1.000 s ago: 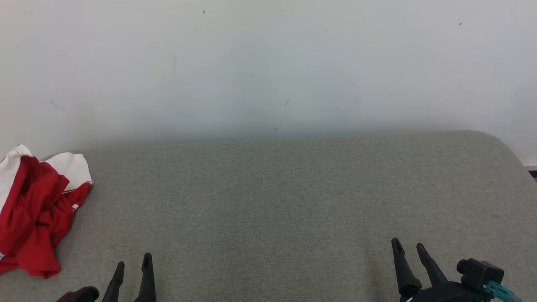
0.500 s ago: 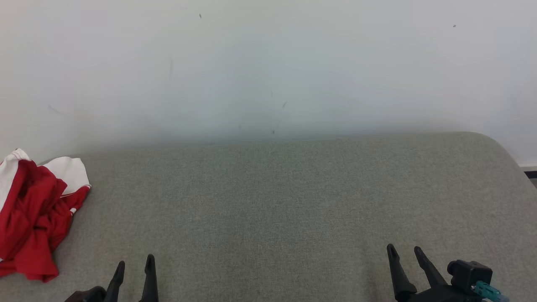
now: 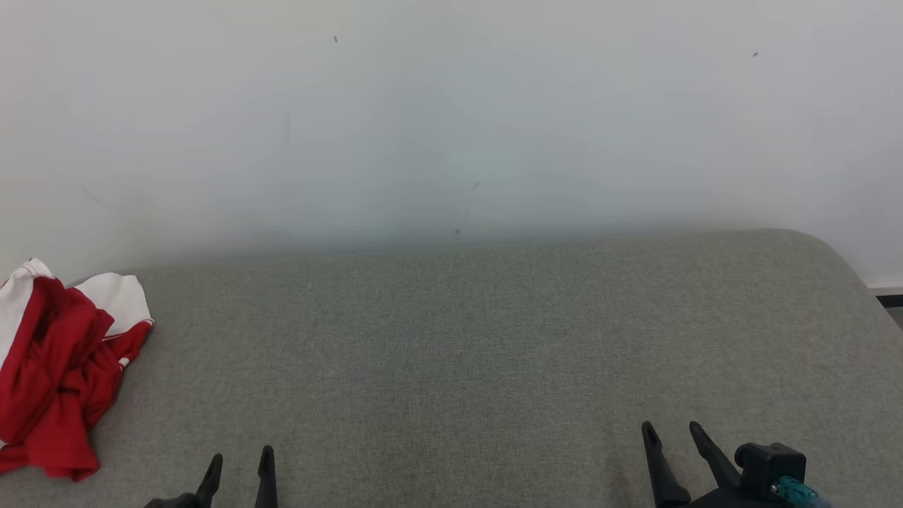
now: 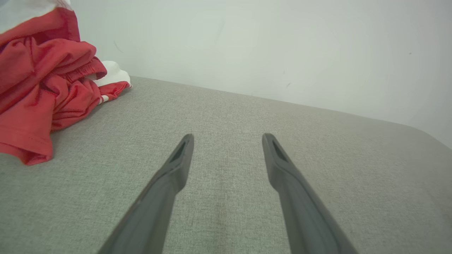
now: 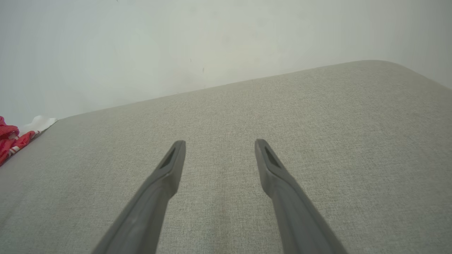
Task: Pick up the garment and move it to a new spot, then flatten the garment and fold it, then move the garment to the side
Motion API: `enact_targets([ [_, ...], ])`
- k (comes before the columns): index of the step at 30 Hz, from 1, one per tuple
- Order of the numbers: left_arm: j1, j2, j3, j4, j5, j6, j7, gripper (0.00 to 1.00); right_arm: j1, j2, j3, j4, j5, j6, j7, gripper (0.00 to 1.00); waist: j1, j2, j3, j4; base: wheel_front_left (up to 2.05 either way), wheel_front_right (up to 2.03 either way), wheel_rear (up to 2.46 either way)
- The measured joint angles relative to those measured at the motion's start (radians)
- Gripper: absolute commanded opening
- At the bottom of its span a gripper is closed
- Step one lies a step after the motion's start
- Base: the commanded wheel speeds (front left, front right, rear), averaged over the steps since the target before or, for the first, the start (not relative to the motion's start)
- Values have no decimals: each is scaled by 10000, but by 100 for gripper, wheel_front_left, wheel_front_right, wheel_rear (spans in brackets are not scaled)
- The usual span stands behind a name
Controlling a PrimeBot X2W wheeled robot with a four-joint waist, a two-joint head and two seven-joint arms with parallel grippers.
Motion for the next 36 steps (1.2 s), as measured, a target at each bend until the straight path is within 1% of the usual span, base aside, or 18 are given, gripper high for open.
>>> enact_targets([
  [3, -2, -6, -44, 173, 169, 15, -65, 100, 0, 13, 13, 52, -290, 0, 27, 100, 0, 0, -45, -13, 0, 0, 0],
  [8, -10, -13, -71, 157, 506, 182, -161, 100, 0, 46, 4, 73, -631, 0, 84, 100, 0, 0, -112, -32, 0, 0, 0],
  [22, 231, -31, -184, -384, 1290, 583, -257, 100, -2, 105, -13, 102, -1565, 0, -81, 100, 0, 0, -245, -25, 0, 0, 0],
  [36, 558, -33, -334, -828, 1256, 805, -56, 100, -2, 113, 94, 140, -1576, 0, -94, 100, 0, 0, -232, -33, 0, 0, 0],
])
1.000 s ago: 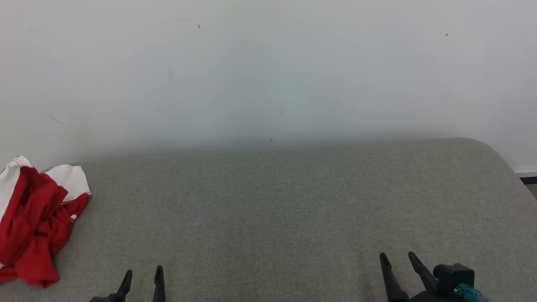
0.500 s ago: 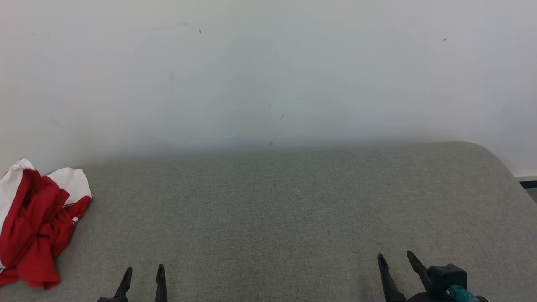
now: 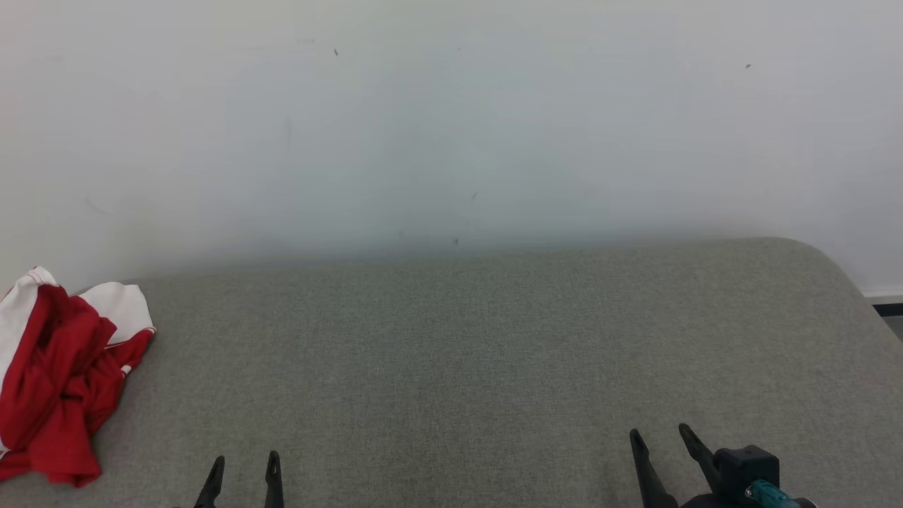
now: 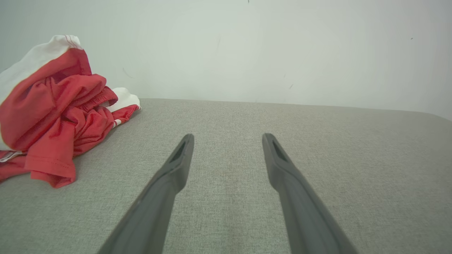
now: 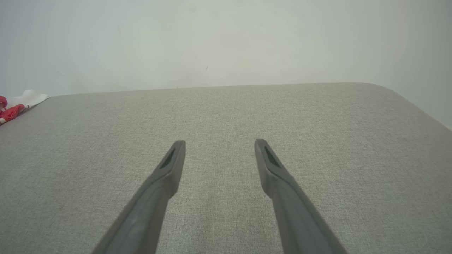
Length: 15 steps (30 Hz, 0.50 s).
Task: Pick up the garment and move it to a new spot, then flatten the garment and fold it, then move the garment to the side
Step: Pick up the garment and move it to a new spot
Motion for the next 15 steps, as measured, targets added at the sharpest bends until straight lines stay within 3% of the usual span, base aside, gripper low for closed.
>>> enact_targets([
  [15, 271, 240, 207, -188, -184, 173, -109, 100, 50, 2, 128, 77, 186, 0, -205, 100, 0, 0, -69, 562, 0, 0, 0],
])
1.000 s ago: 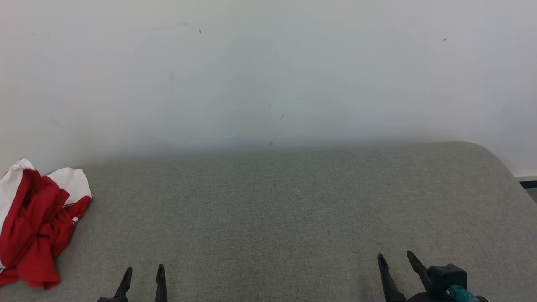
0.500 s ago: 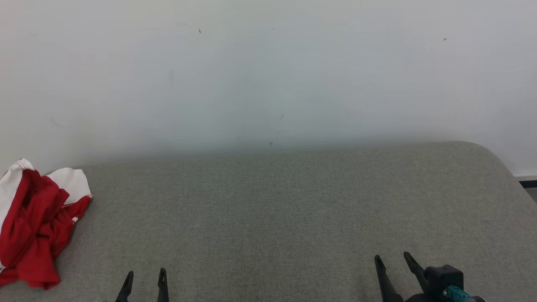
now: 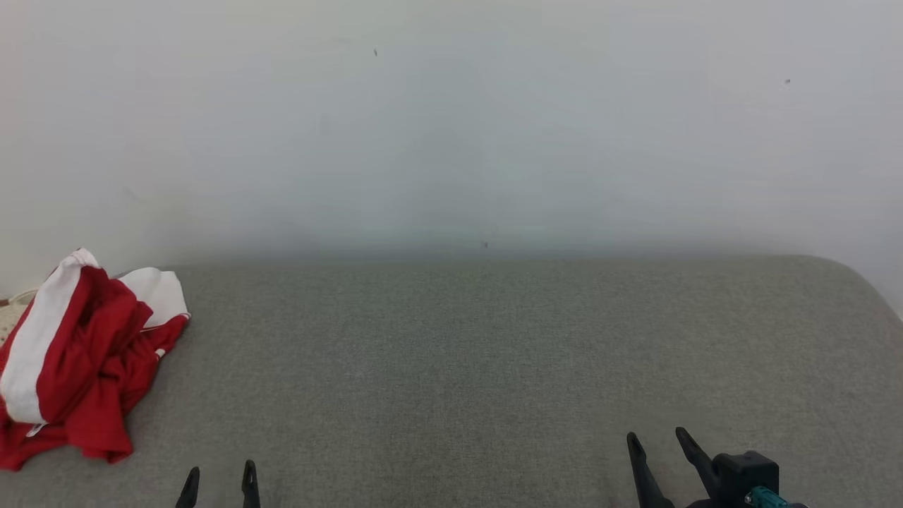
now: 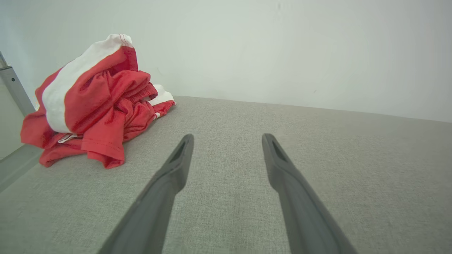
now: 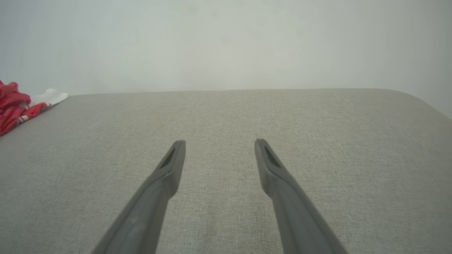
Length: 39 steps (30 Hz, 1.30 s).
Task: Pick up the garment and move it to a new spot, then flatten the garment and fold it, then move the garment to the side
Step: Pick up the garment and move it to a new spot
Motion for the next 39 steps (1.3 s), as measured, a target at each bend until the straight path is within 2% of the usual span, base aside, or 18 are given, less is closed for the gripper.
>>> enact_targets([
  [16, 185, 562, 117, -44, -8, 63, -29, 100, 111, 2, 504, 257, 642, 0, -537, 100, 0, 0, -100, 1936, 0, 0, 0],
  [27, -523, 1120, 596, 1338, -349, -407, -232, 100, -300, 6, 899, 644, 947, 0, -836, 100, 1, 0, -43, 3485, 0, 0, 0],
  [32, -761, 1195, 1020, 1361, -316, -545, -249, 100, -537, 6, 1020, 821, 970, 0, -924, 100, 1, 0, 143, 3820, 0, 0, 0],
  [39, -835, 1156, 1404, 1480, -155, -807, -259, 100, -636, 6, 1074, 1060, 984, 0, -1035, 100, 2, 0, 256, 3924, 0, 0, 0],
])
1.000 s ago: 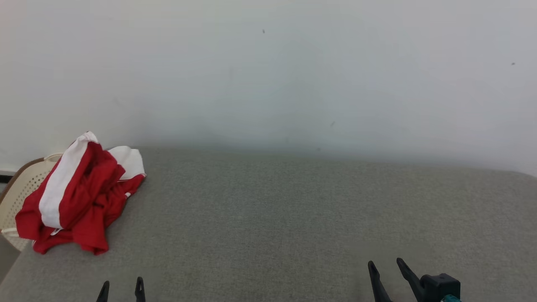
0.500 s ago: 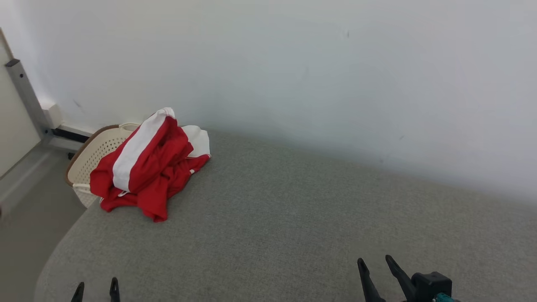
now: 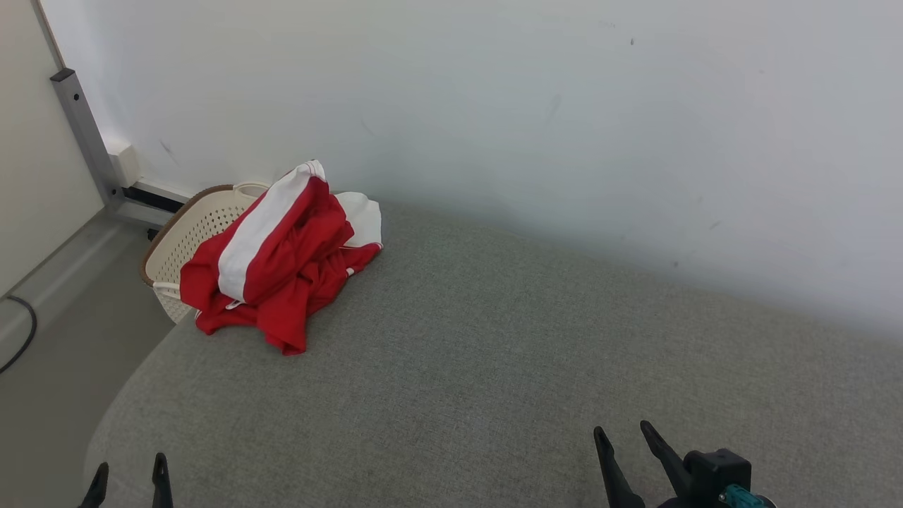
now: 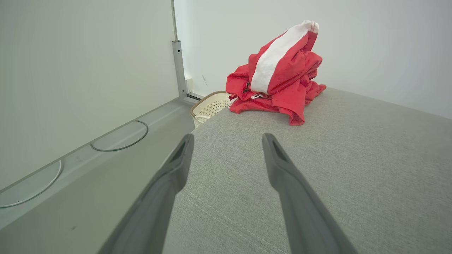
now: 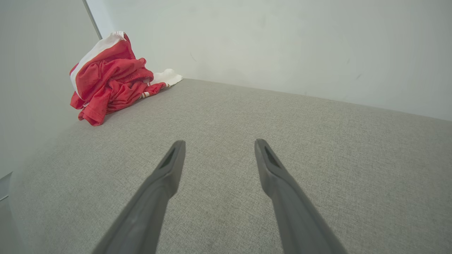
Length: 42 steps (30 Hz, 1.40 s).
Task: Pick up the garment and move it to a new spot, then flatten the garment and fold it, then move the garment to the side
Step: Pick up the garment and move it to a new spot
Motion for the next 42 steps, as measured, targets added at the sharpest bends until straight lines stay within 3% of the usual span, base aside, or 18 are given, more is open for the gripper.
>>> enact_targets([
  [5, -462, -184, -13, 424, -12, -150, 0, 100, 6, -2, -59, 27, -2, 0, -35, 100, 0, 0, 38, 11, 0, 0, 0],
  [9, -1504, -410, -769, 1049, 186, -184, 58, 100, 55, 0, -119, -19, -79, 0, 10, 100, 0, 0, 108, 79, 0, 0, 0],
  [12, -2202, -708, -1269, 1127, 309, -186, 832, 100, 182, -2, -98, -144, -113, 0, 105, 100, 0, 0, 141, 109, 0, 0, 0],
  [19, -4198, -330, -1661, 1756, 466, -182, 2700, 100, 132, 6, 63, -844, -723, 0, 669, 100, -1, 0, 407, -243, 0, 0, 0],
  [27, -6269, 215, -1411, 2778, 215, -165, 4259, 100, 48, 10, 63, -2125, -1546, 0, 1499, 100, 0, 1, 1416, -942, 0, 0, 0],
  [37, -7636, 1003, -1127, 4057, 148, 548, 5369, 100, 43, -40, 65, -3777, -2161, 0, 2332, 100, 0, 1, 2854, -1817, 0, 0, 0],
  [42, -8060, 1304, -1055, 4381, 267, 1208, 5384, 100, 53, -222, -40, -4585, -2328, 0, 2614, 100, 0, 2, 3565, -2119, 0, 0, 0],
])
